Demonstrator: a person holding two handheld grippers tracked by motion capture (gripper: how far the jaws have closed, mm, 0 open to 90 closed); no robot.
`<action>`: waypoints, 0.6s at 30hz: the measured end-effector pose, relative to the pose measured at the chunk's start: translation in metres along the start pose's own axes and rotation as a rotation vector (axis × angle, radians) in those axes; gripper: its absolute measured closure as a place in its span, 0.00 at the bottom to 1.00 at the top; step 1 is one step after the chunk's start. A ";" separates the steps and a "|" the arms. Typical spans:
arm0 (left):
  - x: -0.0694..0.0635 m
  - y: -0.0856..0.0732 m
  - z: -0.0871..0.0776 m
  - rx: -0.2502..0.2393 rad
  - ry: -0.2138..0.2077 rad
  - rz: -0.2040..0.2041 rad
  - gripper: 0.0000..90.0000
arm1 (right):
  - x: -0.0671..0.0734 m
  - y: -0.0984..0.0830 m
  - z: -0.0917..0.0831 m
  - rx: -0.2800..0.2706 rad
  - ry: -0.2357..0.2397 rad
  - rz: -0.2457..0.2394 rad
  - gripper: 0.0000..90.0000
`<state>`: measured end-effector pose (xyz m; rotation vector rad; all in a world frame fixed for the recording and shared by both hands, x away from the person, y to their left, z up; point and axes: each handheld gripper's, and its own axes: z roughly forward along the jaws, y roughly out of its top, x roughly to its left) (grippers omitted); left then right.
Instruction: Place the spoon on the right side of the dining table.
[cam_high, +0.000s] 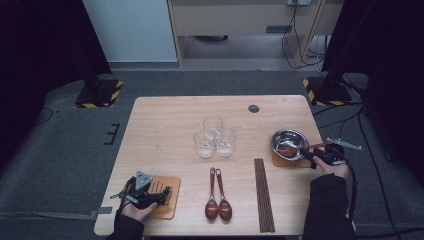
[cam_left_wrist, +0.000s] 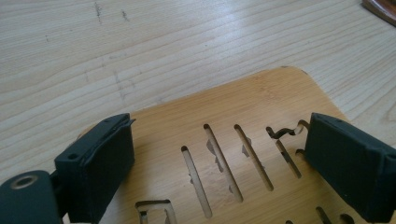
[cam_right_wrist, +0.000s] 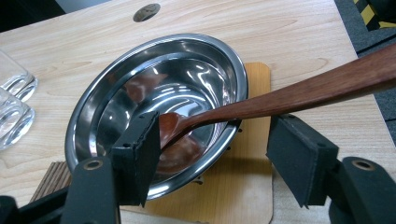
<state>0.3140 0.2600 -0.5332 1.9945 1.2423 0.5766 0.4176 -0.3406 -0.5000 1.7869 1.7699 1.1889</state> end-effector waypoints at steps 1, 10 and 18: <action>0.000 0.000 0.000 0.000 0.000 0.000 0.08 | 0.001 0.000 -0.001 0.000 -0.002 -0.004 0.39; 0.000 0.000 0.000 0.000 0.001 -0.001 0.08 | 0.009 -0.003 -0.008 0.009 0.003 -0.038 0.38; 0.000 0.000 0.000 0.006 0.002 -0.007 0.08 | 0.018 0.002 -0.018 0.004 0.010 -0.059 0.37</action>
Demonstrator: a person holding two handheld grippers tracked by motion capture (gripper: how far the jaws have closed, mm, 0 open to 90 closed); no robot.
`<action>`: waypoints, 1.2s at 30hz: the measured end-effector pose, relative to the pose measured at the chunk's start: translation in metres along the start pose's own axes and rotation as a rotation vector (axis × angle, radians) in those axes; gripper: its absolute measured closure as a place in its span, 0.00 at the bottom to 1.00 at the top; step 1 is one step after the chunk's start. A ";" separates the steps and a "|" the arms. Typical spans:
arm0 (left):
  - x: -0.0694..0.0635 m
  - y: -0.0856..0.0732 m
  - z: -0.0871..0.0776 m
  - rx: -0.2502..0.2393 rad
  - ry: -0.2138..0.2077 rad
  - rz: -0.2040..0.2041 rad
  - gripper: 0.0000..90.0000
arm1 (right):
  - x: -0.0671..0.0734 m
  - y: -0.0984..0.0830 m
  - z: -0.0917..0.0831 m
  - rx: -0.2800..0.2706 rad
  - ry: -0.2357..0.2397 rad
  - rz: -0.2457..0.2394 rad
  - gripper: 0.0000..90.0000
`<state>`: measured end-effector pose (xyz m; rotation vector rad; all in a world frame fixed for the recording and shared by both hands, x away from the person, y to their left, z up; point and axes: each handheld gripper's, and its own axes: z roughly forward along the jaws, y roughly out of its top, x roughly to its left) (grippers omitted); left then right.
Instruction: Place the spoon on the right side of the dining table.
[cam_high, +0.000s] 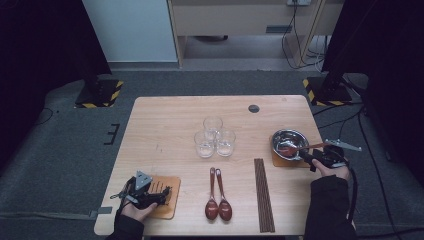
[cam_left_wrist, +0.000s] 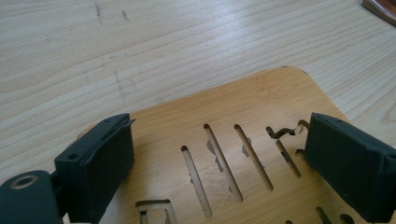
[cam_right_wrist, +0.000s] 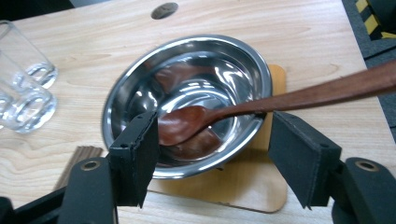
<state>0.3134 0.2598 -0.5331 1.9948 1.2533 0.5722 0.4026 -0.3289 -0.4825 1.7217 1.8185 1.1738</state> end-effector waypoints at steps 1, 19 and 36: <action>0.000 0.000 0.000 -0.006 -0.001 0.006 0.08 | 0.001 0.001 -0.001 -0.004 0.005 -0.006 0.38; 0.000 0.000 0.000 0.000 0.000 0.000 0.08 | 0.003 0.021 0.005 -0.008 -0.005 -0.065 0.38; 0.000 0.000 0.000 -0.006 -0.001 0.006 0.08 | -0.008 0.027 0.022 0.012 -0.028 -0.075 0.39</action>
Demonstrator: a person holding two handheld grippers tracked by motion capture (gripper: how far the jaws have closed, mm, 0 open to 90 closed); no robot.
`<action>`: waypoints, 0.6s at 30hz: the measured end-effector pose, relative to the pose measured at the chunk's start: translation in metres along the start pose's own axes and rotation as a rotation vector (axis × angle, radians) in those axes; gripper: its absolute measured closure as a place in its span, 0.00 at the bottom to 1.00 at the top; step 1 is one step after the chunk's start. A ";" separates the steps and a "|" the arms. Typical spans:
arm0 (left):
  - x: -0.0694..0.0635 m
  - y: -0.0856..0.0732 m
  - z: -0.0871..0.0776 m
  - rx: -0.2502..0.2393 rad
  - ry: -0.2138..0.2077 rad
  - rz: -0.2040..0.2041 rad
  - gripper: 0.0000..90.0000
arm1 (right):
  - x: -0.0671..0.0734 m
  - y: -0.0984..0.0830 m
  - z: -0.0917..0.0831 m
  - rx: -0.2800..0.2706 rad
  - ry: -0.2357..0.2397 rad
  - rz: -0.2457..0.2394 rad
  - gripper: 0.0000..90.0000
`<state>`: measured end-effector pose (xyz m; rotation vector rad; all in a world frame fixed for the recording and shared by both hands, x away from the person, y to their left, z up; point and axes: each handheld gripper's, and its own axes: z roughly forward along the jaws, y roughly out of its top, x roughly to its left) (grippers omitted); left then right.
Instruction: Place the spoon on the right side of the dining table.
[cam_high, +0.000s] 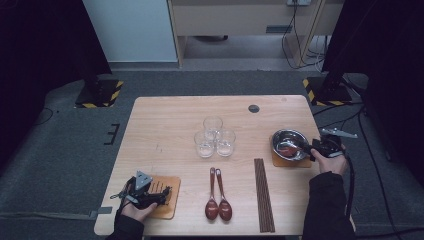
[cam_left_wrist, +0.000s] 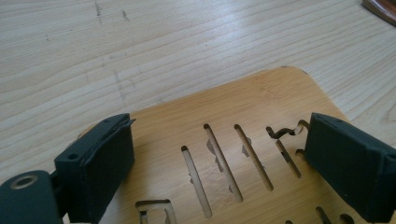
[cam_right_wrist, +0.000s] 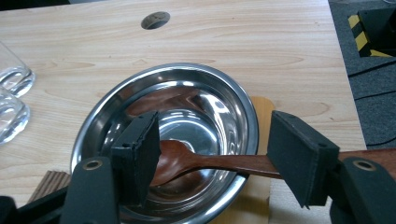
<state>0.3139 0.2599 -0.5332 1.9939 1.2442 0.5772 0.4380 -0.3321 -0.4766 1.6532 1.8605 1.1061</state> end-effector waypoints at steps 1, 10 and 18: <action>0.000 0.000 0.000 0.006 0.001 -0.005 0.08 | 0.000 0.000 0.000 -0.001 0.000 0.003 0.38; 0.000 0.000 0.000 0.006 0.001 -0.005 0.08 | 0.001 -0.002 -0.001 0.039 -0.005 -0.011 0.38; 0.000 0.000 0.000 0.006 0.001 -0.006 0.08 | 0.005 -0.004 -0.004 0.058 -0.013 -0.039 0.40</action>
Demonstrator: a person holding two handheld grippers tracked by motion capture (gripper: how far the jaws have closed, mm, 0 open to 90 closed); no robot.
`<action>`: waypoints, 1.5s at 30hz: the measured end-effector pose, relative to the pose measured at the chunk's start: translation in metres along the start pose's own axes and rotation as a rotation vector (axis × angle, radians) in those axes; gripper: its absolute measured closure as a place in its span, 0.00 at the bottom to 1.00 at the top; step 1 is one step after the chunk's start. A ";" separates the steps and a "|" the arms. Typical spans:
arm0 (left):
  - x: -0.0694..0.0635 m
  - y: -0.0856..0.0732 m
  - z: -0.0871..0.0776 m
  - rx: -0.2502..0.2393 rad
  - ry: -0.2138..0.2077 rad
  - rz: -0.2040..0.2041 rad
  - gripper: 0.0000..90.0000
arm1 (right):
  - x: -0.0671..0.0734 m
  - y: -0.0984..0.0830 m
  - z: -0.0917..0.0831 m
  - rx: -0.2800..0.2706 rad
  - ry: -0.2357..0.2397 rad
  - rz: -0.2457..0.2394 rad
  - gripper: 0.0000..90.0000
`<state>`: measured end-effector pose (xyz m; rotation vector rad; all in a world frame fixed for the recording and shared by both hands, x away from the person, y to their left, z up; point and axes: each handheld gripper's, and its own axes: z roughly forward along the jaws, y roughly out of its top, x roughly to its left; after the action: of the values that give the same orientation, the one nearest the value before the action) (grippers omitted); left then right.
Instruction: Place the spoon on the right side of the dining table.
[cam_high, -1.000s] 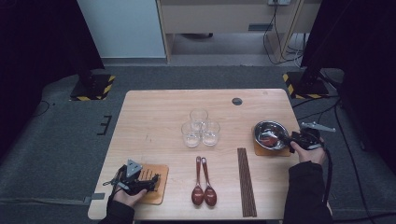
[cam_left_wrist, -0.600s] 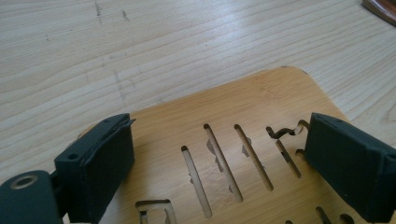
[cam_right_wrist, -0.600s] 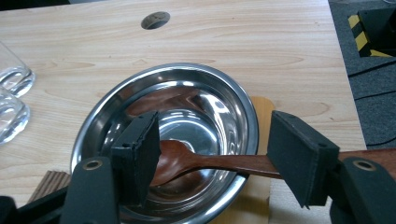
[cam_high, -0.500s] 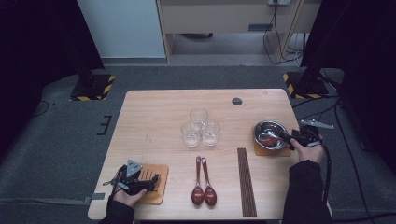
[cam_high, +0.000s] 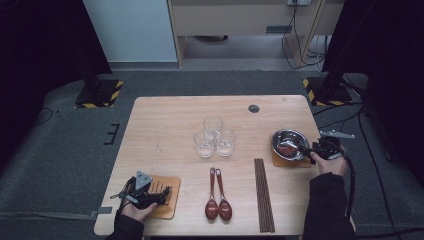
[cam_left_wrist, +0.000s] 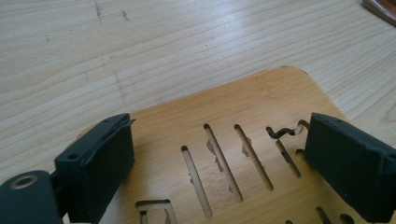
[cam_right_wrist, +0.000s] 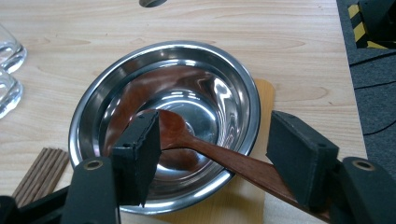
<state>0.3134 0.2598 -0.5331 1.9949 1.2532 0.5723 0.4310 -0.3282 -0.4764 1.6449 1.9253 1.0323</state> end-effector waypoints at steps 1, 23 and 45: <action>0.000 0.000 0.000 0.000 0.000 0.000 0.08 | 0.000 -0.001 0.000 -0.007 0.011 0.007 0.41; 0.000 0.000 0.000 0.000 0.000 0.000 0.08 | 0.008 -0.016 -0.018 -0.023 0.047 0.001 0.43; 0.000 0.000 0.000 0.001 0.001 0.000 0.08 | 0.022 -0.027 -0.025 -0.020 0.077 -0.014 0.42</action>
<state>0.3133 0.2597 -0.5331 1.9955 1.2536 0.5727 0.3906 -0.3148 -0.4773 1.6007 1.9653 1.1216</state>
